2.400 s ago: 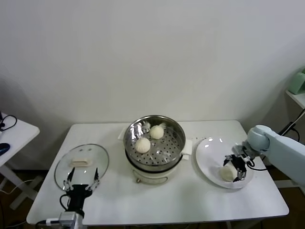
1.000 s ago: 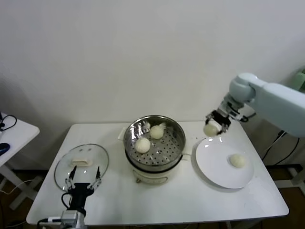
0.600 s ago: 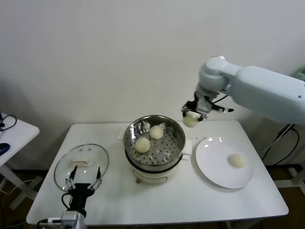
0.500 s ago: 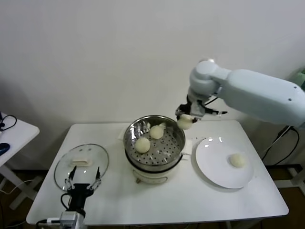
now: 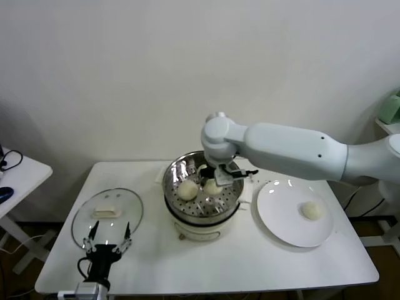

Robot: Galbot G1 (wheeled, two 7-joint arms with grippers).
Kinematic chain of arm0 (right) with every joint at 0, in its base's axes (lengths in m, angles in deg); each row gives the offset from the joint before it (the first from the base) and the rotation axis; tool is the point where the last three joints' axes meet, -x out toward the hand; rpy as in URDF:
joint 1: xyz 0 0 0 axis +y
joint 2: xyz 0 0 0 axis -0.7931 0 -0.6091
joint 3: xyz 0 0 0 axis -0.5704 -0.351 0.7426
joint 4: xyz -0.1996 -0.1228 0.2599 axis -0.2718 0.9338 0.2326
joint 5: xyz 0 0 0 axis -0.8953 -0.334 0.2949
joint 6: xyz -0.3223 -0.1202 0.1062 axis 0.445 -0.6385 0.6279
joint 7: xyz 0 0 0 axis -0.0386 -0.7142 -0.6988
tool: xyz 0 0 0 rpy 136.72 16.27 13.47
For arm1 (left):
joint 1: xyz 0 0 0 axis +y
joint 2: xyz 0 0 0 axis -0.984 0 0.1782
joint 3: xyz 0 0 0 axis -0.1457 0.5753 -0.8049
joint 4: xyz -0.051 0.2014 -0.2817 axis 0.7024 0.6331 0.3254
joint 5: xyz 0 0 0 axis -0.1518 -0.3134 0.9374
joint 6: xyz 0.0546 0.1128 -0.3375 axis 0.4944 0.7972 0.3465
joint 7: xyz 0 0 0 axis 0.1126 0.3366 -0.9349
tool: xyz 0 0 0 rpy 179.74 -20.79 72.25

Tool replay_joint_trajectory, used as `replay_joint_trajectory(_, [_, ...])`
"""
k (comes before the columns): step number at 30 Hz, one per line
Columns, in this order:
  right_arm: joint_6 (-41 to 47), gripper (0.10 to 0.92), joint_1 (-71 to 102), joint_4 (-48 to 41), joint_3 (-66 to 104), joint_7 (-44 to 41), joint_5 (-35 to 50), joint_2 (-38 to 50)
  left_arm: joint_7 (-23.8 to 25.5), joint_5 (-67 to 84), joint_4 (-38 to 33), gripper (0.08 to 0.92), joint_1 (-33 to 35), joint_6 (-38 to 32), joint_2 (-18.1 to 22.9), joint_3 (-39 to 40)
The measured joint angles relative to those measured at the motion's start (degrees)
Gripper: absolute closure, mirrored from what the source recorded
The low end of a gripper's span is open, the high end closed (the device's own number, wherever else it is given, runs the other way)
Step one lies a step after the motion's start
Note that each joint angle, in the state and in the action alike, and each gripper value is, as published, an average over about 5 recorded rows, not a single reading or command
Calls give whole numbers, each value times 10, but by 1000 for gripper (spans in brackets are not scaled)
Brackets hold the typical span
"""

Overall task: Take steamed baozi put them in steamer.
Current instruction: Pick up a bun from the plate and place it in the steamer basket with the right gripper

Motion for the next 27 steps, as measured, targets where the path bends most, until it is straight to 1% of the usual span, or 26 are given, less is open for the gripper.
replay_joint_trajectory(9, [-9, 369, 18, 7, -15, 3, -6, -19, 0, 1, 1, 177, 2, 0, -1, 2])
replay_joint_trajectory(27, [-16, 371, 30, 9, -27, 4, -5, -18, -2, 2, 8, 177, 1, 0, -2, 4])
